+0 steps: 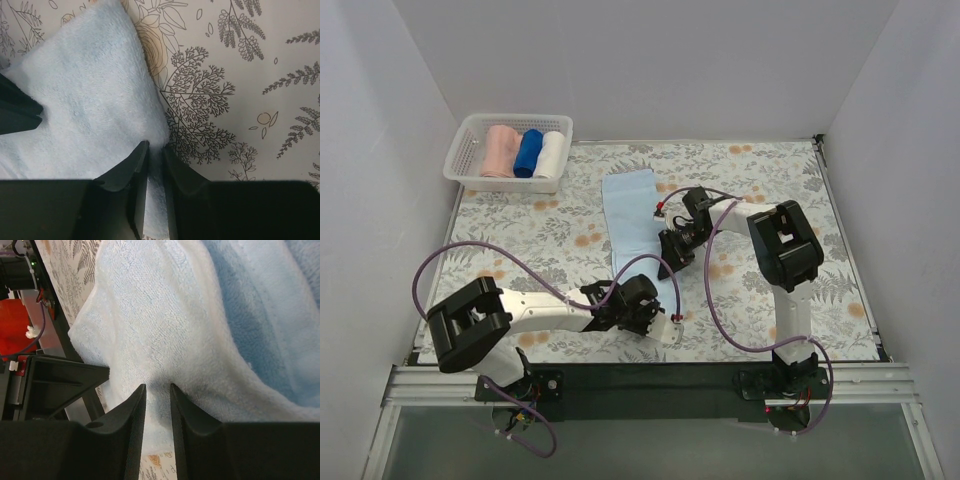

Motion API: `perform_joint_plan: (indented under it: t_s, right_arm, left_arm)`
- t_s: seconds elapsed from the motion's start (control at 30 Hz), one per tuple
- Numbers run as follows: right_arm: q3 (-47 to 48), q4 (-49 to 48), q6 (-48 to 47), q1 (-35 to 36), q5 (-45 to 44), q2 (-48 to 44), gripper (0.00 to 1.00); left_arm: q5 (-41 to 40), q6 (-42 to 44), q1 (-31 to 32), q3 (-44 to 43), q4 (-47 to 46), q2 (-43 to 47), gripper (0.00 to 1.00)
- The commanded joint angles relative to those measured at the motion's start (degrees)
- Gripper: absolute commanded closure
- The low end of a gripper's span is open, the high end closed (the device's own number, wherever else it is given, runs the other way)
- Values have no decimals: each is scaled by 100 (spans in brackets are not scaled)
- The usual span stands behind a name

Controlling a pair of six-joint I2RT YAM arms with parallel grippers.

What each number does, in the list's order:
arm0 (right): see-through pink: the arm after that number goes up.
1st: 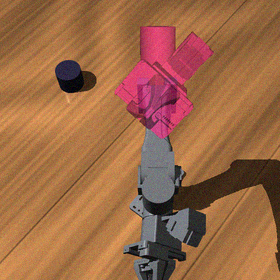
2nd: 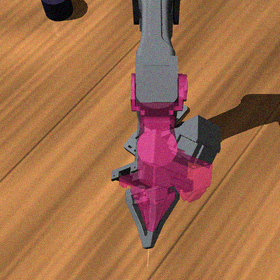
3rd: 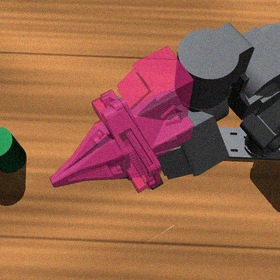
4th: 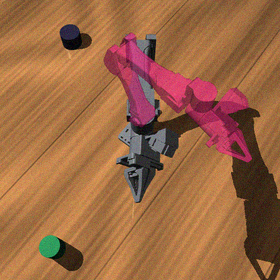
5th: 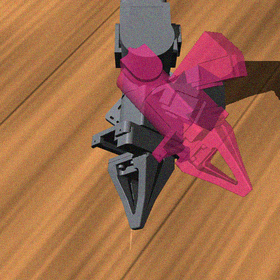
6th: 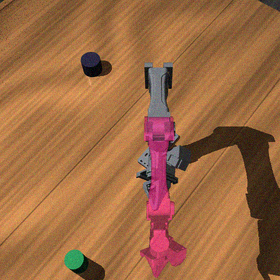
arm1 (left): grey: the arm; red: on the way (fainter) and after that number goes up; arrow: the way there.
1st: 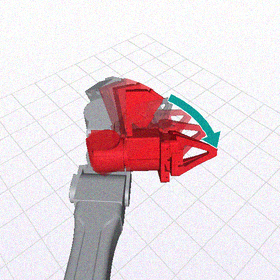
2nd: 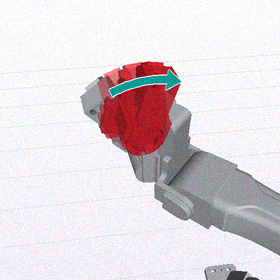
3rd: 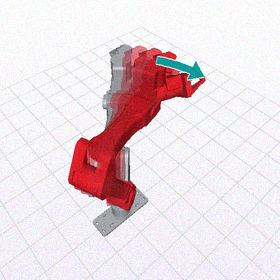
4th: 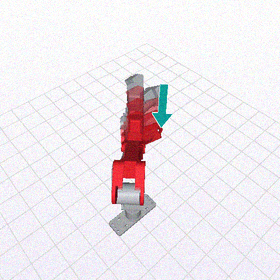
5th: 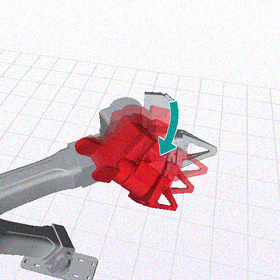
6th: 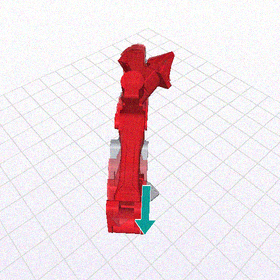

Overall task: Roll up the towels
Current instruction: Roll the towel

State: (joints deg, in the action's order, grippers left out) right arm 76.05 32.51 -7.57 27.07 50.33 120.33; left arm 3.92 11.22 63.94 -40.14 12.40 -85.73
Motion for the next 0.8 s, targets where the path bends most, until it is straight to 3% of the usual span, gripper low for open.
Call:
perform_joint_plan:
  t_s: [0.0,0.1,0.23,0.4,0.63,0.77]
  right_arm:
    - [-240,-26,-156,53,-489,87,72]
    - [-511,-17,-183,70,-419,-80,72]
    - [-995,-122,-201,254,-339,-790,72]
    - [-707,255,-350,176,-295,-1187,70]
    - [313,932,-640,-526,-198,-1398,48]
    - [656,1274,-842,-843,-208,-1460,46]
  left_arm:
    - [177,-6,31,24,156,-93,86]
    - [870,2,31,-90,797,153,100]
    - [1871,-146,31,-503,1999,250,100]
    - [2692,-559,13,-863,2450,347,100]
    - [3606,-437,-689,-1662,3293,-65,100]
    - [4097,-227,-1348,-2418,3690,-609,100]
